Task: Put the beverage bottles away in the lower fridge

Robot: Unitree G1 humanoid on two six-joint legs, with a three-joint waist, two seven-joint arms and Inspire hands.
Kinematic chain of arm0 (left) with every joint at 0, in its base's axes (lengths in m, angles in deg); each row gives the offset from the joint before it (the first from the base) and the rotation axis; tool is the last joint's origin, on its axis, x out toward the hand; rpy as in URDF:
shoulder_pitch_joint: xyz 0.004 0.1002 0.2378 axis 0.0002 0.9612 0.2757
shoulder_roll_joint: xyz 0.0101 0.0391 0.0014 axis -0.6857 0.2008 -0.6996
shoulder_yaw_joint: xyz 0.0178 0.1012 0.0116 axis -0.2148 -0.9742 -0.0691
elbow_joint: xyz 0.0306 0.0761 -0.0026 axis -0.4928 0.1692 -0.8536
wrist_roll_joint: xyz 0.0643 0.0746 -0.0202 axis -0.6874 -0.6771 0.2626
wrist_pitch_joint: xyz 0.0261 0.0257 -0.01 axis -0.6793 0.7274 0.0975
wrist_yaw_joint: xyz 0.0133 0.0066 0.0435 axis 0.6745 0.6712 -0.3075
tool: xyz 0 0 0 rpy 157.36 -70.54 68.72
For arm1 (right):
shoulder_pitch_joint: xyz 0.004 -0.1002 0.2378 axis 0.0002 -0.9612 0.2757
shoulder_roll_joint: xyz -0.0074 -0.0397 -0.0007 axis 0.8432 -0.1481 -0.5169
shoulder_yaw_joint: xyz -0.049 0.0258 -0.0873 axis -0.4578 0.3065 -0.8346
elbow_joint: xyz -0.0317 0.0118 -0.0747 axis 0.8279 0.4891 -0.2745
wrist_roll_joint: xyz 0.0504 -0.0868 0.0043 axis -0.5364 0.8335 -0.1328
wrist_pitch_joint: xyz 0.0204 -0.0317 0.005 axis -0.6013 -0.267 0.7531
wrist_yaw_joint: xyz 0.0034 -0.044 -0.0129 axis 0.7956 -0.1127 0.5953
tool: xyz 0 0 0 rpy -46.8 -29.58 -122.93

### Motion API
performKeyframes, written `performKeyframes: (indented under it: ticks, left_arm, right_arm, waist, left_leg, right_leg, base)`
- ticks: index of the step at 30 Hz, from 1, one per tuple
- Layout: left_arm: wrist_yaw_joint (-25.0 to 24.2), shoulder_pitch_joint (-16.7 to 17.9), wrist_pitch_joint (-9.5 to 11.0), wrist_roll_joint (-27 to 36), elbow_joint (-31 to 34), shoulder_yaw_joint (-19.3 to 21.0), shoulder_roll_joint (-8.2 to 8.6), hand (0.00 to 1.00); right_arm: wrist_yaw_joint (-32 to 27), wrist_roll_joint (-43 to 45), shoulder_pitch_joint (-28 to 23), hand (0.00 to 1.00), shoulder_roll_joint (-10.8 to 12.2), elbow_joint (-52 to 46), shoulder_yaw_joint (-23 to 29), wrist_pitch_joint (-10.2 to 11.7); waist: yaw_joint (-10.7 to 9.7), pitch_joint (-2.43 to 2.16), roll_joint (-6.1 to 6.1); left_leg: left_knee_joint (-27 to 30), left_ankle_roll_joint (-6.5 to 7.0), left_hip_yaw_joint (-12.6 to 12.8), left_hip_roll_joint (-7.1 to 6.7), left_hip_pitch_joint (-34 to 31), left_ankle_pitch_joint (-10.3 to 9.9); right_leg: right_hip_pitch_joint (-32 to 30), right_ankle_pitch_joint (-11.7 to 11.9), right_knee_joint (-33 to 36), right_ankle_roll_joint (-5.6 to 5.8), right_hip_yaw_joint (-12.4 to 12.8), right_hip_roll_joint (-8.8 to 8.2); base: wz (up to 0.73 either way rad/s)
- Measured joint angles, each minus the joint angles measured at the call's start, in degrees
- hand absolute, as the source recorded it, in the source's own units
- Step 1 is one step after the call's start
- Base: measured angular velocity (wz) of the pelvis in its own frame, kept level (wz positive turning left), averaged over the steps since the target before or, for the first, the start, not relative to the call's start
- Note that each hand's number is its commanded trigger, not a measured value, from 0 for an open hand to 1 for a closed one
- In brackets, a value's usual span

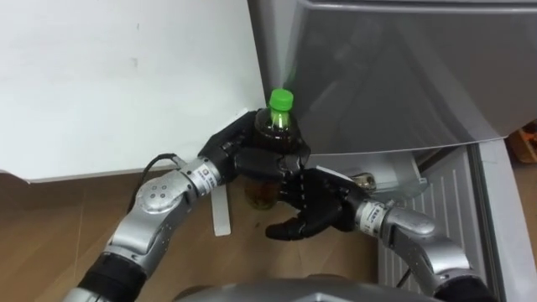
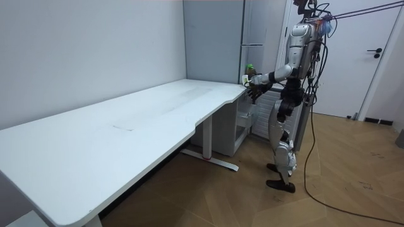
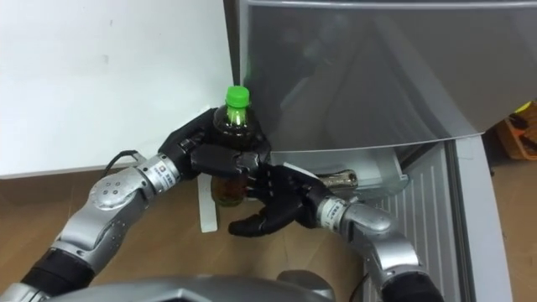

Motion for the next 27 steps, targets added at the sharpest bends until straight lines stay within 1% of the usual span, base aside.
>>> performKeyframes:
  ticks: [3,10,14,15,16,17,18,19,25,27]
  left_arm:
    - [-0.07,0.00,0.84,-0.41,-0.22,-0.57,-0.16,1.00]
    - [-0.07,-0.08,1.09,-0.40,0.00,-1.05,-0.25,1.00]
    - [0.04,-0.07,1.62,-0.41,-0.03,-1.57,-0.28,1.00]
    - [0.06,-0.08,1.80,-0.41,-0.11,-1.60,-0.27,1.00]
    - [0.12,-0.08,1.94,-0.38,-0.16,-1.66,-0.28,1.00]
    - [0.23,-0.08,2.07,-0.38,-0.19,-1.77,-0.28,1.00]
    - [0.35,-0.09,2.25,-0.36,-0.29,-1.92,-0.28,1.00]
    - [0.42,-0.09,2.32,-0.36,-0.30,-1.97,-0.29,1.00]
    - [0.96,-0.06,3.06,0.04,-0.34,-3.17,-0.31,1.00]
    - [0.46,-0.06,3.20,0.21,-0.37,-4.53,-0.17,1.00]
  right_arm:
    - [0.18,-0.24,0.00,0.00,-0.30,0.02,-0.48,0.00]
    - [0.12,-2.41,-0.02,0.00,-0.70,0.12,-1.33,-0.01]
    - [0.17,-2.57,0.00,0.00,-0.81,0.12,-1.63,0.00]
    - [0.20,-2.66,0.00,0.24,-0.81,0.13,-1.64,0.00]
    - [0.20,-2.79,0.00,0.54,-0.81,0.13,-1.69,0.00]
    - [0.20,-3.27,0.00,0.76,-0.84,0.30,-1.73,0.00]
    - [0.17,-4.06,-0.01,0.91,-0.85,0.57,-2.18,0.00]
    - [0.09,-4.36,-0.01,1.00,-0.85,0.70,-2.25,0.00]
    - [-2.34,-4.54,0.00,1.00,-0.99,0.84,-2.23,-0.03]
    - [-3.63,-4.52,-0.02,1.00,-1.14,0.84,-2.31,-0.17]
  waist:
    - [0.00,0.08,0.35]
    - [-0.01,0.05,0.42]
    - [0.08,0.04,0.38]
    - [0.09,0.05,0.39]
    - [0.09,0.05,0.39]
    - [0.11,0.06,0.40]
    - [0.13,0.06,0.38]
    - [0.13,0.08,0.35]
    - [1.09,0.20,0.35]
    - [1.55,0.31,0.38]
  left_leg:
    - [-0.21,0.01,0.01,0.00,-0.04,-0.01]
    - [-0.26,0.01,0.53,0.04,-0.31,0.00]
    - [-0.83,0.01,0.70,0.03,-0.02,0.00]
    - [-0.76,0.01,0.80,0.04,0.00,0.00]
    - [-0.72,0.01,0.80,0.04,0.00,0.00]
    - [-0.66,0.01,0.83,0.04,0.02,0.00]
    - [-0.63,0.01,0.83,0.04,0.05,0.01]
    - [-0.62,0.02,0.83,0.03,0.05,0.01]
    - [-0.72,0.03,1.09,0.03,-0.01,0.00]
    - [-0.66,0.02,1.01,0.04,-0.05,0.00]
  right_leg:
    - [-0.10,0.01,0.12,-0.01,0.05,0.03]
    - [-0.91,0.02,0.77,-0.02,0.46,0.04]
    - [-0.84,0.02,0.77,-0.02,0.51,0.08]
    - [-0.88,0.02,0.77,-0.03,0.55,0.09]
    - [-0.90,0.02,0.77,-0.03,0.58,0.09]
    - [-0.90,0.02,0.77,-0.03,0.60,0.10]
    - [-0.90,0.02,0.81,-0.03,0.64,0.09]
    - [-0.92,0.02,0.82,-0.03,0.64,0.09]
    - [-1.30,0.02,0.75,-0.03,0.61,0.13]
    - [-1.10,0.02,0.74,-0.03,0.65,0.11]
  base:
    - [0.00]
    - [-0.04]
    - [0.00]
    - [0.00]
    - [0.00]
    - [0.00]
    - [0.00]
    - [0.00]
    - [-0.02]
    - [0.00]
